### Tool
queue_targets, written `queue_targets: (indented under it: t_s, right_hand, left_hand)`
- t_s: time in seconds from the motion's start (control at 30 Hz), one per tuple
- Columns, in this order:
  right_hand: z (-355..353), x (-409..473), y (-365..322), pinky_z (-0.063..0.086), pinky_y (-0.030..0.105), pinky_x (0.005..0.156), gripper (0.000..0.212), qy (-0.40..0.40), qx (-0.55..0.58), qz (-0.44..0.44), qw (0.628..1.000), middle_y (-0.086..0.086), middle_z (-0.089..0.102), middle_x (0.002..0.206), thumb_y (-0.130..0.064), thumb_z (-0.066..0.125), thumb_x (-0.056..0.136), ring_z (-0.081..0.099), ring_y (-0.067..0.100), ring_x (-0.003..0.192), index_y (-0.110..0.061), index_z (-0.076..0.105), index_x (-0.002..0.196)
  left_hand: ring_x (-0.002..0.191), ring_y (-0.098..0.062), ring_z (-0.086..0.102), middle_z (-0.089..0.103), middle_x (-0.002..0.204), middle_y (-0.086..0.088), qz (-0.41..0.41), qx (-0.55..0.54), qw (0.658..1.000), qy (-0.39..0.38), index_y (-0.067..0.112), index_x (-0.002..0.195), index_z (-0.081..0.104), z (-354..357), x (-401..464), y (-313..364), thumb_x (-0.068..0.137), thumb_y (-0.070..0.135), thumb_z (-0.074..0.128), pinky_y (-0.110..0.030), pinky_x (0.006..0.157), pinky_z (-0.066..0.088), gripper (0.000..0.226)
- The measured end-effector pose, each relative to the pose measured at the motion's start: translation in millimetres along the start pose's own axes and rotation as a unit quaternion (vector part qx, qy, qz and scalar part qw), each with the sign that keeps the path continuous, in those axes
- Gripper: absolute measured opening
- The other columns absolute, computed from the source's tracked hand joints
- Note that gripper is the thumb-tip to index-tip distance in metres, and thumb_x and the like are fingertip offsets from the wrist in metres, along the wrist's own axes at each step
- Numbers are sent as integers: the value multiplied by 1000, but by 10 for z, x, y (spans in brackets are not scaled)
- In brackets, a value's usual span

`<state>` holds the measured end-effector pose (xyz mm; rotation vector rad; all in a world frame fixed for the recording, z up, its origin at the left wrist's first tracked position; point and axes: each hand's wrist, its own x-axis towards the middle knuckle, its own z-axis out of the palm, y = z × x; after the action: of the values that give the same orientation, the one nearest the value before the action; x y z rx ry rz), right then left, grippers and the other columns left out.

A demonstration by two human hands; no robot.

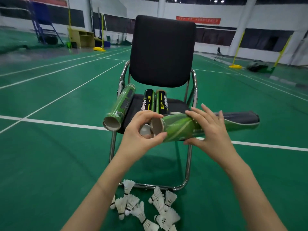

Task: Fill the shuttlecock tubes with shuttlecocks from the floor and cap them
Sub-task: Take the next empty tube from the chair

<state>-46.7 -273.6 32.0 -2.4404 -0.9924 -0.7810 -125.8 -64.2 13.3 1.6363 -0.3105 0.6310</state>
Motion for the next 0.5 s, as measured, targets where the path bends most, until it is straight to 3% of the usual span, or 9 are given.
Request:
queue_targets:
  t_s: [0.13, 0.23, 0.37, 0.5]
  right_hand:
    - [66, -263, 115, -3, 54, 111, 92, -51, -20, 24, 998, -11, 38, 141, -46, 77, 58, 21, 11, 136, -39, 30, 137]
    - [172, -444, 151, 5, 55, 111, 93, -69, -5, 38, 997, -12, 46, 130, -43, 80, 57, 37, 12, 124, -41, 30, 136]
    - [385, -702, 179, 10, 50, 111, 88, -73, 51, 71, 993, -14, 52, 116, -36, 85, 52, 47, 15, 112, -43, 35, 124]
    - [700, -967, 217, 17, 53, 107, 81, -95, 62, 96, 989, -8, 57, 115, -35, 85, 52, 51, 21, 109, -40, 42, 120]
  left_hand:
    - [112, -6, 57, 58, 115, 2, -48, -20, 998, -35, 28, 99, 64, 17, -118, -121, 72, 3, 78, -25, 72, 56, 39]
    - [105, -5, 58, 58, 111, -1, -76, -31, 995, -59, 20, 102, 63, 34, -218, -230, 73, 0, 77, -35, 72, 60, 38]
    - [109, -7, 58, 60, 114, 4, -124, -7, 989, -79, 23, 105, 64, 45, -375, -426, 76, 5, 76, -41, 77, 59, 37]
    - [112, -4, 56, 59, 119, 3, -171, 10, 980, -98, 24, 111, 61, 68, -537, -702, 80, 10, 73, -37, 87, 55, 36]
